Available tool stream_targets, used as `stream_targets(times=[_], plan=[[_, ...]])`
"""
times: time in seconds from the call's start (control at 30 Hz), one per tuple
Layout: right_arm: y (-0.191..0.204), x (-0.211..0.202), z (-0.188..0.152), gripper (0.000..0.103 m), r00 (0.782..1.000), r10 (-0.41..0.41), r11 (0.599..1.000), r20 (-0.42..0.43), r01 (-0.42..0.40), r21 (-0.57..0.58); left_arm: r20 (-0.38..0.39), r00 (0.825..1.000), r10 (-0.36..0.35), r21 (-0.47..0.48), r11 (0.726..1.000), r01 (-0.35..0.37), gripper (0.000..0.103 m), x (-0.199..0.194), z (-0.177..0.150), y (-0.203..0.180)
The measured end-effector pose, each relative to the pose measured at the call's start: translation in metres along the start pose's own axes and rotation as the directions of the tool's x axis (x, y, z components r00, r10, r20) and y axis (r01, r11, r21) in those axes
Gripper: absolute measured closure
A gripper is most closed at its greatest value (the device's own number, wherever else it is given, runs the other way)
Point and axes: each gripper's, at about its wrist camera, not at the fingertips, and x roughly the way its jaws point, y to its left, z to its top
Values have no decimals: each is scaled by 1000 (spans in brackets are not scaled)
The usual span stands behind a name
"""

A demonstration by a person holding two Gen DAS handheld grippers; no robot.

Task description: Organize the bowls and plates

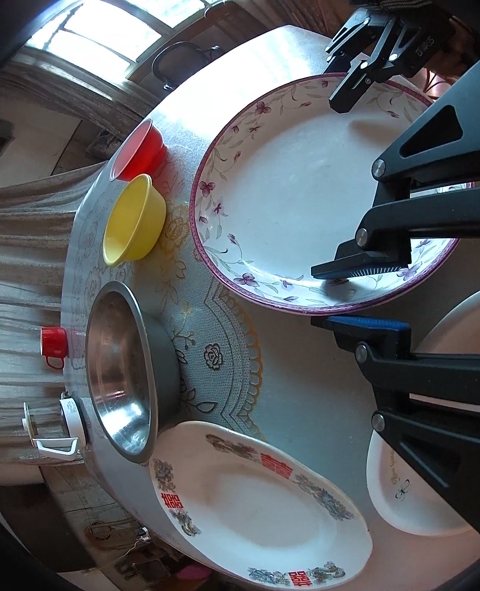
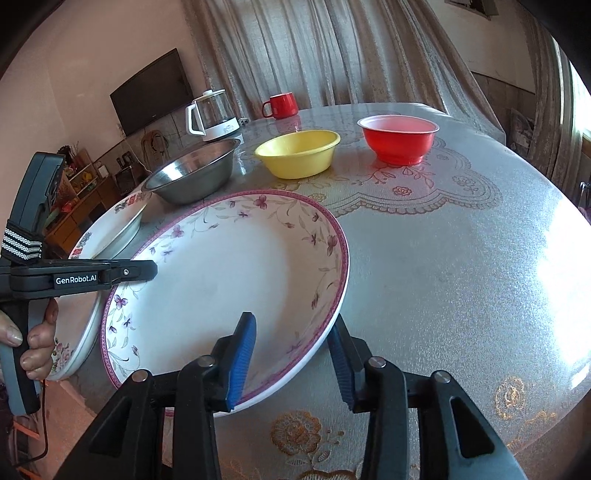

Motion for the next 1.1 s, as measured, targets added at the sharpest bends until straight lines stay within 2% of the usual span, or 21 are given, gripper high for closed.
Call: stream_targets(times=[0.27,0.47,0.7,0.97,1.1], plan=[[10,5,14,64,1000,-8,999,16,9,-50,12,999,30,-76,997,-29,85,3,11,15],[7,22,25,66,1000,0,1000,-3,0,-23,14,999,42,-85,996,-41,85,6,21,21],[11,37,42,67,1000,-30,998,-1,30,-55,3,998,66,-94,993,-65,85,12,28,28],[14,43,40,69,998,-65,995,-16,64,-70,3,996,84,-85,993,-84,84,18,38,24],[14,45,41,69,997,-73,995,-25,71,-67,12,997,70,-118,991,-69,84,15,36,26]])
